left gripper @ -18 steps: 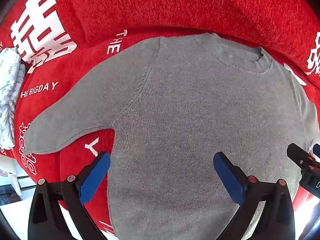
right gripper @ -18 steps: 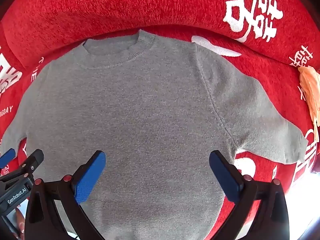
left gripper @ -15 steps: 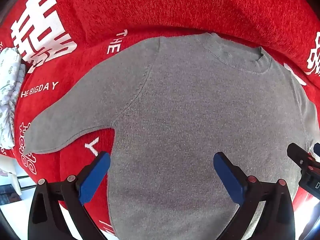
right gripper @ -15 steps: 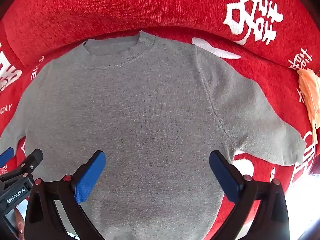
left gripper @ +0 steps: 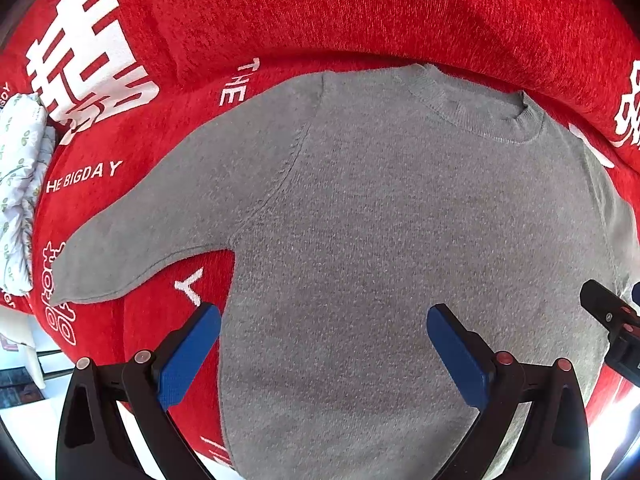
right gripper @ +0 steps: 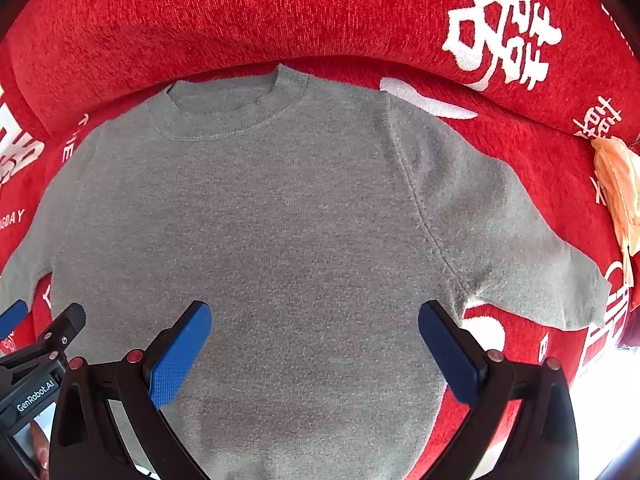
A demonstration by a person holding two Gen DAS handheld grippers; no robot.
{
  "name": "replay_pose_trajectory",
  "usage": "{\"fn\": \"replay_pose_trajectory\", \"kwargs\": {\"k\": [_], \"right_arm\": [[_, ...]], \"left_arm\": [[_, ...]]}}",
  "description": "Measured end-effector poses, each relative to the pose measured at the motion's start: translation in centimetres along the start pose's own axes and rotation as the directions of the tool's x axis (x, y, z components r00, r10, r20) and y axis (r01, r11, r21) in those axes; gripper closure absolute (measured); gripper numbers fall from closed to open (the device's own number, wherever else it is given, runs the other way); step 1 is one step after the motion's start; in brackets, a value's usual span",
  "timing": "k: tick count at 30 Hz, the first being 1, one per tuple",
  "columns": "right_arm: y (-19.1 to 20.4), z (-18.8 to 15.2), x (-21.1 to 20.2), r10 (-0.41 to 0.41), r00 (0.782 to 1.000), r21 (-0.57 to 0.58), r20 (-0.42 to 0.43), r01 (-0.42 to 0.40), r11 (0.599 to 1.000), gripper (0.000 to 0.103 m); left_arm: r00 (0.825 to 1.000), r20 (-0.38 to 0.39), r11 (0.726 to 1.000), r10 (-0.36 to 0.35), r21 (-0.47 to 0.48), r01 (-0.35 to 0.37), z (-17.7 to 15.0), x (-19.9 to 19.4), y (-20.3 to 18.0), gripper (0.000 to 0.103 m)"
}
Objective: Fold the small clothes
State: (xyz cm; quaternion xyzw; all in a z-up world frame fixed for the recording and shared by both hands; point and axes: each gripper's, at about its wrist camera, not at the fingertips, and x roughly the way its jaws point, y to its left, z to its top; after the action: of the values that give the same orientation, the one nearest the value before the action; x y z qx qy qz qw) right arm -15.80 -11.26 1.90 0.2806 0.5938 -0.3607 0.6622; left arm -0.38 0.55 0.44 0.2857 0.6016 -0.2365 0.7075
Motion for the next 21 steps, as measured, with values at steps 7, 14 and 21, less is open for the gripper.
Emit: {"fn": "replay_pose_trajectory", "kwargs": {"k": [7,14,21], "right_arm": [[0.12,-0.25,0.06,-0.001,1.000,-0.002,-0.001,0.001,1.000,0.000],[-0.02,-0.52,-0.10,-0.006,0.998,0.001,0.061,0.006,1.000,0.000],[-0.11,-0.88,-0.11,-0.005,0.999,0.000,0.032,0.005,1.000,0.000]], "left_arm": [[1.000,0.004,1.000,0.008,0.008,-0.008,-0.52,-0.19,0.09,0.000],[1.000,0.018,1.000,0.013,0.009,-0.013,-0.63,-0.31,-0.06,0.000],[1.000,0.010,1.000,-0.021,0.008,0.021,-1.07,-0.25,0.03,0.000]]}}
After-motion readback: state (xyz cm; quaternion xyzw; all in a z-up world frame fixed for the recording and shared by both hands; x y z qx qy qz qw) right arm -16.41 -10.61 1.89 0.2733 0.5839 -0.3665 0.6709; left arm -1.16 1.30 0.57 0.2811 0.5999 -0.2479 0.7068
